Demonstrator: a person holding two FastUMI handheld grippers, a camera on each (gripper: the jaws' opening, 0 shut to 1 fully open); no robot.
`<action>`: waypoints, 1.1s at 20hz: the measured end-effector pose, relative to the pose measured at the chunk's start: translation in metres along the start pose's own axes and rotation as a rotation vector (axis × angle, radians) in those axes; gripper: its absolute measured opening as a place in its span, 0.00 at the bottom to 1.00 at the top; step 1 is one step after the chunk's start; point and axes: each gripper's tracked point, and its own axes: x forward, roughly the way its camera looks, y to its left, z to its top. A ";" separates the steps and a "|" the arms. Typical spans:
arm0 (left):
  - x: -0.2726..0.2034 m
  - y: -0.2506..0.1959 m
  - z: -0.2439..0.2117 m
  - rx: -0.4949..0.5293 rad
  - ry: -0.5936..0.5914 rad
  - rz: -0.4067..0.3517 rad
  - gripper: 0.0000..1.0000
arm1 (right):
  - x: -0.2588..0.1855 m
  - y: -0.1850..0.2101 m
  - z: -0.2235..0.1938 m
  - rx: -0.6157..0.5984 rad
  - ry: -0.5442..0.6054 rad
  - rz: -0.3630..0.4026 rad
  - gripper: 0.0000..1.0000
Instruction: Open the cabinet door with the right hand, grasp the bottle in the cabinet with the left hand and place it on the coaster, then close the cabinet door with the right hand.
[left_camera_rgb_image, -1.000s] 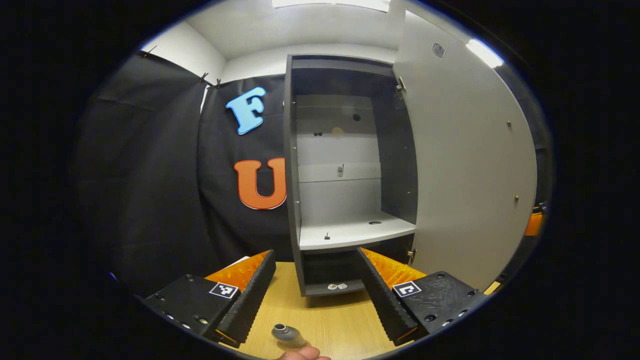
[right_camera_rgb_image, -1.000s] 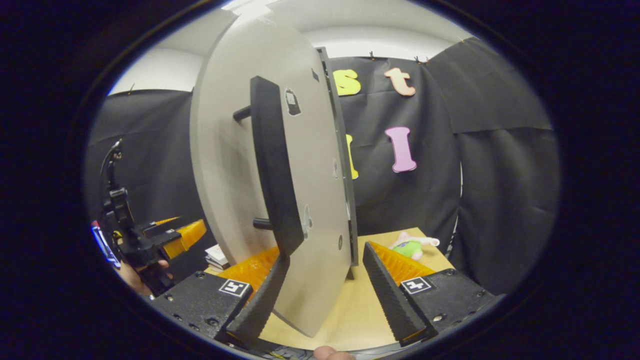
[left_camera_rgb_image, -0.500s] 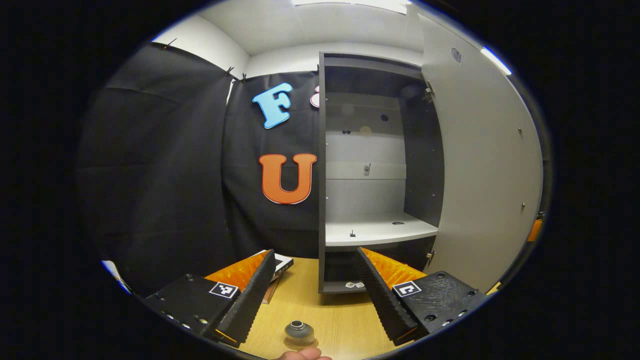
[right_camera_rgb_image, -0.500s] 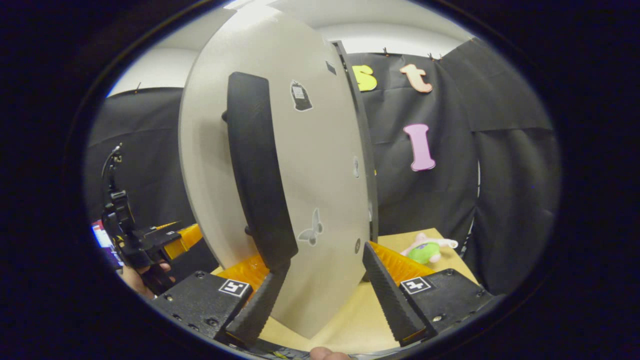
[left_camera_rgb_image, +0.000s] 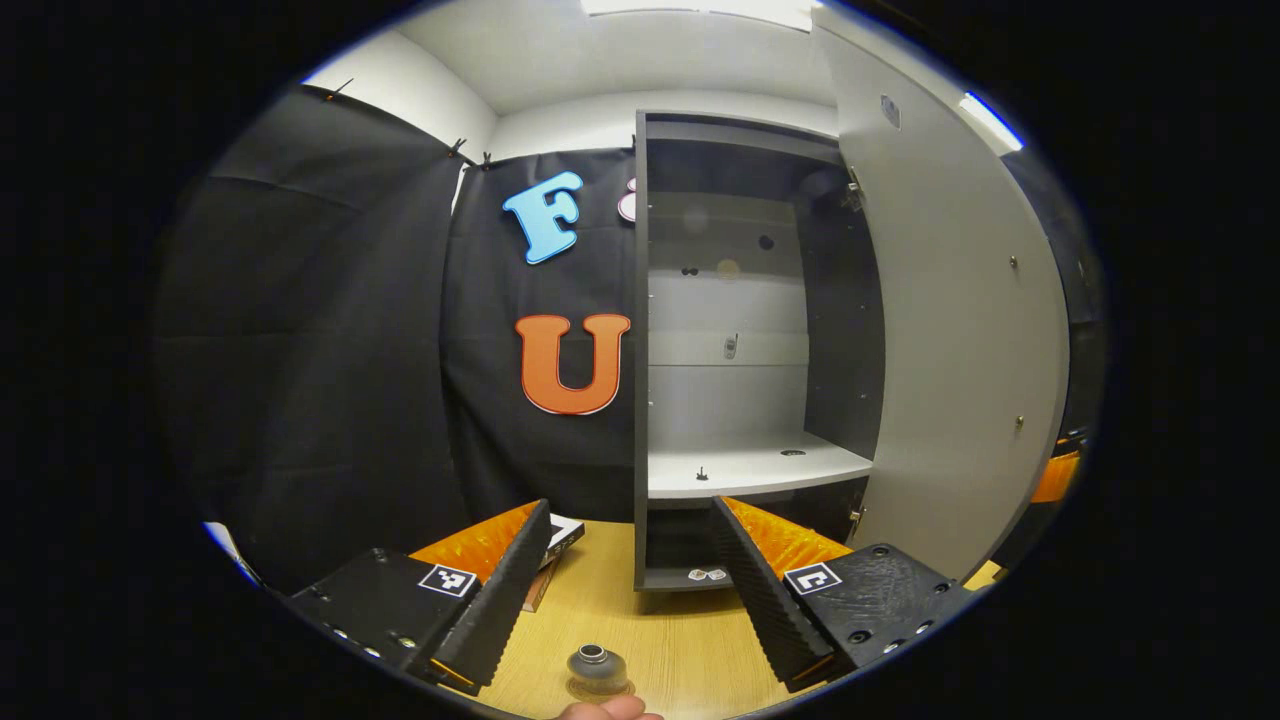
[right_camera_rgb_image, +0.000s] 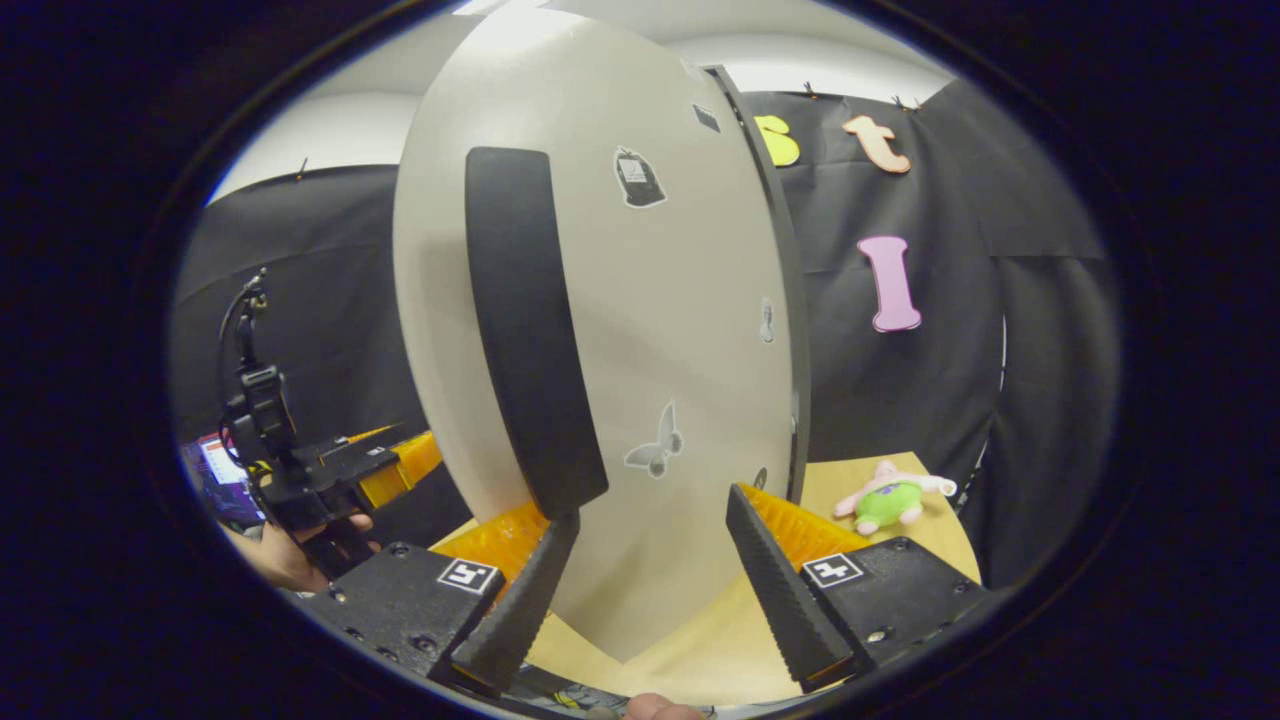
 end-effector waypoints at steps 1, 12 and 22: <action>0.001 -0.001 0.000 -0.004 0.001 0.002 0.96 | 0.005 0.006 0.001 -0.005 0.004 0.019 0.96; -0.003 0.002 -0.002 0.021 0.011 0.029 0.96 | 0.041 0.085 -0.013 -0.201 0.078 0.275 0.99; 0.005 -0.013 0.004 0.045 -0.019 -0.014 0.96 | 0.056 -0.011 0.024 -0.117 -0.032 -0.132 1.00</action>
